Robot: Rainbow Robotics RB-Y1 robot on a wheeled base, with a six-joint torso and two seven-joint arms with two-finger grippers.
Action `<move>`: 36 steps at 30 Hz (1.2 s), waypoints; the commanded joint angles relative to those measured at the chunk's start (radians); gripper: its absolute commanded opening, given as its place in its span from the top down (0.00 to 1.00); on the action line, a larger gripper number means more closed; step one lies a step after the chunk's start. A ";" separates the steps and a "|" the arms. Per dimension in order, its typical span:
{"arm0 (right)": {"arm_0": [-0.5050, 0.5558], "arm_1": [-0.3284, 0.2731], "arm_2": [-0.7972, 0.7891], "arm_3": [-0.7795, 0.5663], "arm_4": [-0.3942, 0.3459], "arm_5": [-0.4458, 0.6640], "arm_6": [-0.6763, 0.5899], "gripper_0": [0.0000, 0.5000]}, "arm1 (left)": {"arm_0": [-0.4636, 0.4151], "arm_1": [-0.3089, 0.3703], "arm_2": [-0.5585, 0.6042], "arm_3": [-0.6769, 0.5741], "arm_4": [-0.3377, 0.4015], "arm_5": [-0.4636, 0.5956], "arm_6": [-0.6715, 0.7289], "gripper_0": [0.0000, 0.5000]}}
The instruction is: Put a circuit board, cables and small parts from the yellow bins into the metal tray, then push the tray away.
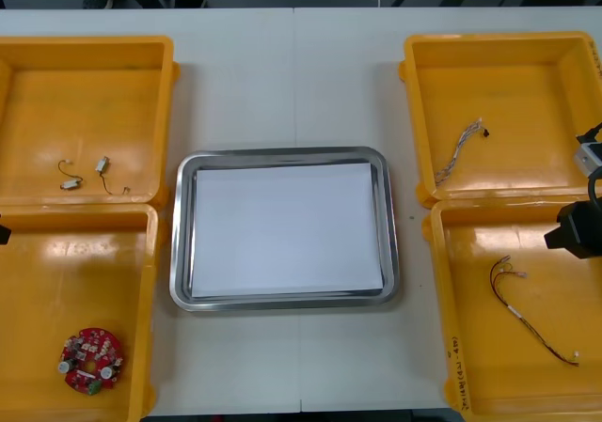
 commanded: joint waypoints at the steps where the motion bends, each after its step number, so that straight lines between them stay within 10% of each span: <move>1: 0.014 -0.044 0.014 -0.010 -0.007 0.004 -0.036 0.00 | 0.020 0.028 0.001 -0.028 -0.009 0.005 0.093 0.00; 15: 0.051 -0.066 0.010 0.004 -0.039 0.004 -0.029 0.00 | 0.020 0.028 0.001 -0.028 -0.009 0.005 0.093 0.00; 25: 0.056 -0.110 0.010 0.004 -0.088 0.004 0.097 0.00 | 0.067 0.026 -0.025 -0.031 0.121 0.005 0.088 0.00; 36: 0.100 -0.118 0.023 -0.025 -0.107 0.004 0.215 0.00 | 0.218 0.026 -0.044 -0.185 0.155 0.005 0.044 0.00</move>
